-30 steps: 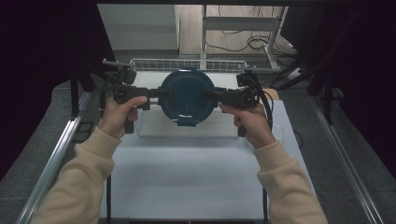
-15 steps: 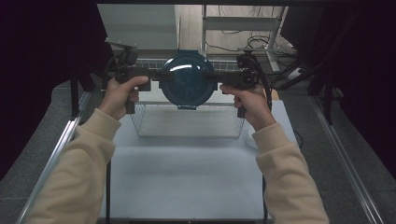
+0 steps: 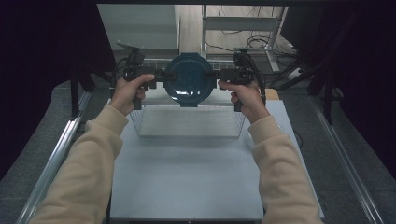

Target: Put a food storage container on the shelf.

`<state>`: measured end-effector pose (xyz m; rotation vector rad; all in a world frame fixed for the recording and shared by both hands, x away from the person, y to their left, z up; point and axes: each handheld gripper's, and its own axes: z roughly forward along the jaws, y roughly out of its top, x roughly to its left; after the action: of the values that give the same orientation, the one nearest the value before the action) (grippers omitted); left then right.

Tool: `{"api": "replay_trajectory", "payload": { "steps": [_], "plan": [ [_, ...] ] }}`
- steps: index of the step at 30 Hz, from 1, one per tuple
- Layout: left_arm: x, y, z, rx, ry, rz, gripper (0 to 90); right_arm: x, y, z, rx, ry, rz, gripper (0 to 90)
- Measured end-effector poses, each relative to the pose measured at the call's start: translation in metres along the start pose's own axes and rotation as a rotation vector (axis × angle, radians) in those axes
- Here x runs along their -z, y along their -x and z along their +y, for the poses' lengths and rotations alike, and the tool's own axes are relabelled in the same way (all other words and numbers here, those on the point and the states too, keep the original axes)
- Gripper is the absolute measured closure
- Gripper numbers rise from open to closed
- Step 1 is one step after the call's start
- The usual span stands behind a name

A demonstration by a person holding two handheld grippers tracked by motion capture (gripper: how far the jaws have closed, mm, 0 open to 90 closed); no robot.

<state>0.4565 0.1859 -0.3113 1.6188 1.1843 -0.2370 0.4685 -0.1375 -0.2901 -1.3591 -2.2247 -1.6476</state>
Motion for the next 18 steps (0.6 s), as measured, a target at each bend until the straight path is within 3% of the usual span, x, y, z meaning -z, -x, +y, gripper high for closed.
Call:
{"api": "replay_trajectory", "payload": {
  "steps": [6,11,18],
  "plan": [
    [-0.007,-0.01,0.005,0.052,0.022,-0.023,41.2,-0.006,0.012,0.003,-0.046,0.024,0.003,42.0],
    [-0.015,-0.02,0.009,0.129,0.05,-0.039,40.6,-0.012,0.021,0.007,-0.092,0.008,0.002,41.3],
    [-0.027,-0.033,0.014,0.187,0.064,-0.052,39.2,-0.02,0.035,0.01,-0.181,-0.012,-0.008,38.9]
  ]
}}
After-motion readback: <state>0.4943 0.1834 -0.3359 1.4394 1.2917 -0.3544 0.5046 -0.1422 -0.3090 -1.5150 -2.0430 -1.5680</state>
